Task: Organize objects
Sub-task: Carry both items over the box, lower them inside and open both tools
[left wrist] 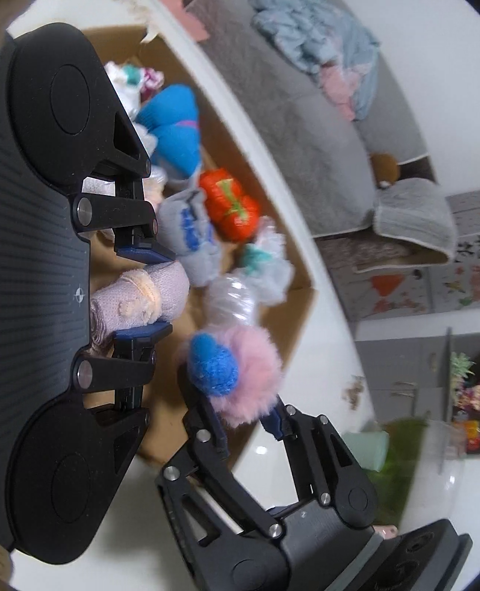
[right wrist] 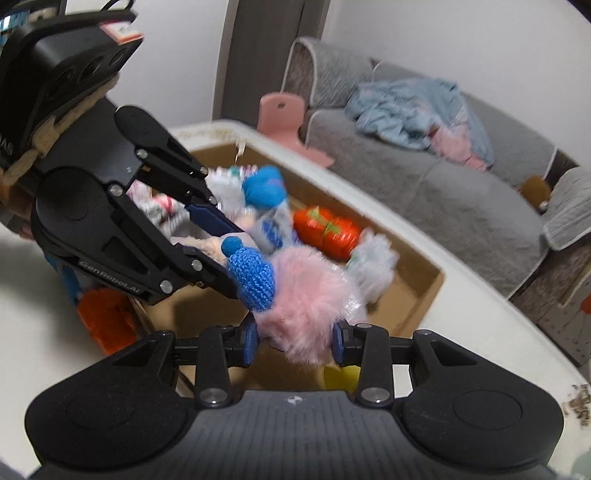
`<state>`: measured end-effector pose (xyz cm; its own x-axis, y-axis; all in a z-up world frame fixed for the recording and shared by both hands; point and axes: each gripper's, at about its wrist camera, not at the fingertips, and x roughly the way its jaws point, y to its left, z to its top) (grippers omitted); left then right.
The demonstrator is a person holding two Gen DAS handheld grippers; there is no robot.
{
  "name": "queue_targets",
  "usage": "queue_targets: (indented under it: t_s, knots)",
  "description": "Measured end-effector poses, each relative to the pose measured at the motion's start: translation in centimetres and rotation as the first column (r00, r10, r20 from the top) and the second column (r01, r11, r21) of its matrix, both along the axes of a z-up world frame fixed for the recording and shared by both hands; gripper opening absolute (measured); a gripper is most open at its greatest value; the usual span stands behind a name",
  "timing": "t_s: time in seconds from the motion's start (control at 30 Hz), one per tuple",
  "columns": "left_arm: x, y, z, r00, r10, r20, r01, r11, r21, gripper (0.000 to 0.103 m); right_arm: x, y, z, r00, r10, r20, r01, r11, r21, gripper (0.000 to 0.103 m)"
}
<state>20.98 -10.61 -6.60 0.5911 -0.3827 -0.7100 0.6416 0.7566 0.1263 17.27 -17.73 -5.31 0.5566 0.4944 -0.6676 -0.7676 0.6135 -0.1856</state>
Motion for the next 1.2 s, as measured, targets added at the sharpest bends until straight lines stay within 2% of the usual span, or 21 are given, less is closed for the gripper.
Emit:
queue_targets:
  t_s: [0.1, 0.2, 0.33, 0.5, 0.83, 1.03, 1.2]
  knots:
    - [1.5, -0.1, -0.9, 0.999, 0.024, -0.034, -0.024, 1.000, 0.007, 0.040, 0.8, 0.5, -1.0, 1.000, 0.000, -0.014, 0.000, 0.999, -0.044, 0.034]
    - [2.4, -0.5, -1.1, 0.997, 0.066, -0.035, -0.066, 0.998, 0.016, 0.040, 2.0, 0.8, -1.2, 1.000, -0.021, -0.011, 0.020, 0.998, -0.065, 0.034]
    - [3.2, -0.4, -0.9, 0.988, 0.146, -0.043, -0.147, 0.989, -0.008, 0.040, 3.3, 0.9, -1.2, 0.999, -0.053, -0.009, 0.053, 0.997, -0.062, 0.034]
    - [3.0, -0.7, -0.7, 0.983, 0.178, -0.037, -0.178, 0.984, -0.002, 0.041, 3.6, 1.1, -1.6, 0.996, -0.083, -0.019, 0.082, 0.995, -0.049, 0.034]
    - [2.6, -1.4, -0.4, 0.976, 0.214, -0.032, -0.214, 0.977, 0.025, 0.051, 3.9, 1.4, -1.5, 0.990, -0.137, -0.013, 0.137, 0.990, -0.043, 0.042]
    - [2.5, -0.8, 0.2, 0.954, 0.295, -0.049, -0.295, 0.956, 0.004, 0.066, 3.6, 1.1, -0.9, 0.986, -0.167, -0.011, 0.167, 0.986, -0.019, 0.051]
    - [1.9, -0.2, 0.6, 0.936, 0.348, -0.057, -0.350, 0.936, -0.030, 0.069, 3.6, 0.9, -0.5, 0.983, -0.184, 0.000, 0.184, 0.983, -0.009, 0.056]
